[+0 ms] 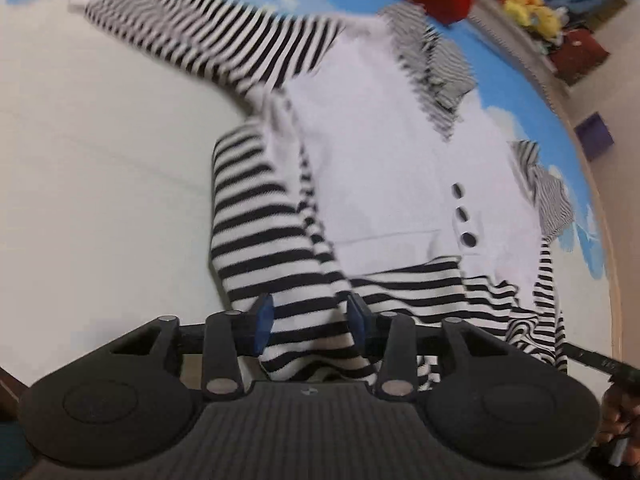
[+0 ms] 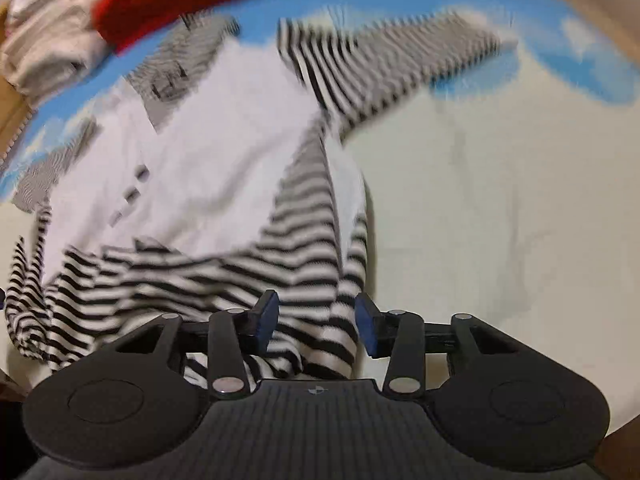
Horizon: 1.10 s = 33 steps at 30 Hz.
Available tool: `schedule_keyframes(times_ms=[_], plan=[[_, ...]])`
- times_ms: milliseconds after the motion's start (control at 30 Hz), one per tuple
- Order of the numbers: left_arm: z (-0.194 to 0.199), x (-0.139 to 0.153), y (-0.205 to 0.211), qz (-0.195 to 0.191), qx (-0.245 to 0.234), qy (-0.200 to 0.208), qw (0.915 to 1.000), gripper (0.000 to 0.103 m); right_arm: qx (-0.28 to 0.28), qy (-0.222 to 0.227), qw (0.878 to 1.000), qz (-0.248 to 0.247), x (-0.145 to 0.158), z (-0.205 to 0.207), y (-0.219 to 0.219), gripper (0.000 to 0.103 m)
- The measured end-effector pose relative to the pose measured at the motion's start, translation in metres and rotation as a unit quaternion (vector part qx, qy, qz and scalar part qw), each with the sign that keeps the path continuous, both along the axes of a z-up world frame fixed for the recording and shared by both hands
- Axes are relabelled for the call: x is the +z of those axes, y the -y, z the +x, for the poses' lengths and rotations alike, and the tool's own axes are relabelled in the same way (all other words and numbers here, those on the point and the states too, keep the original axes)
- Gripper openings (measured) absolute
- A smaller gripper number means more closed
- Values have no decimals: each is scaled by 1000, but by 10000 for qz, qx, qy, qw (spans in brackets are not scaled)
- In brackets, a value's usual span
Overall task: Fold small clothes
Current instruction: 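Grasp the striped hem with the left gripper while the right gripper grasps the hem too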
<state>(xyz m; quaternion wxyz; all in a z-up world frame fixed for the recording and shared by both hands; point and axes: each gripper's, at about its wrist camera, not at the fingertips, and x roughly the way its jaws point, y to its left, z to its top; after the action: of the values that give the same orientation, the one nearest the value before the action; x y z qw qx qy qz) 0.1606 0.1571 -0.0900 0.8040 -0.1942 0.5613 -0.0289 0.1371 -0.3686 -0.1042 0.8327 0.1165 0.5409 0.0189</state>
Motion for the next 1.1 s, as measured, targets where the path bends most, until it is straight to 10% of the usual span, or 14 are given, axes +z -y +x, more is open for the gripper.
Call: schedule_keyframes(times_ms=[133, 267, 433, 600, 800, 933, 1000, 1100], plan=[[11, -18, 3, 14, -45, -476, 9989, 53, 54, -437, 9987, -244, -20, 13, -3, 46], [16, -20, 18, 289, -462, -425, 9976, 15, 183, -447, 9974, -528, -27, 19, -4, 5], [3, 1, 34, 291, -779, 44, 9965, 3, -742, 109, 9972, 3, -4, 9, 40, 2], [-31, 43, 46, -158, -1602, 942, 9824, 3, -1214, 965, 9854, -701, 29, -21, 70, 2], [-43, 26, 12, 965, -1411, 262, 9849, 3, -877, 173, 9958, -187, 8, -27, 72, 3], [-43, 24, 11, 1105, -1428, 132, 9835, 21, -282, -130, 9945, -1000, -4, -16, 41, 27], [-40, 36, 10, 930, -1272, 487, 9863, 41, -182, 255, 9884, -1489, 8, -15, 30, 30], [-35, 46, 25, 528, -1288, 822, 9868, 44, 234, 1181, 9817, -1474, 34, -26, 14, 39]])
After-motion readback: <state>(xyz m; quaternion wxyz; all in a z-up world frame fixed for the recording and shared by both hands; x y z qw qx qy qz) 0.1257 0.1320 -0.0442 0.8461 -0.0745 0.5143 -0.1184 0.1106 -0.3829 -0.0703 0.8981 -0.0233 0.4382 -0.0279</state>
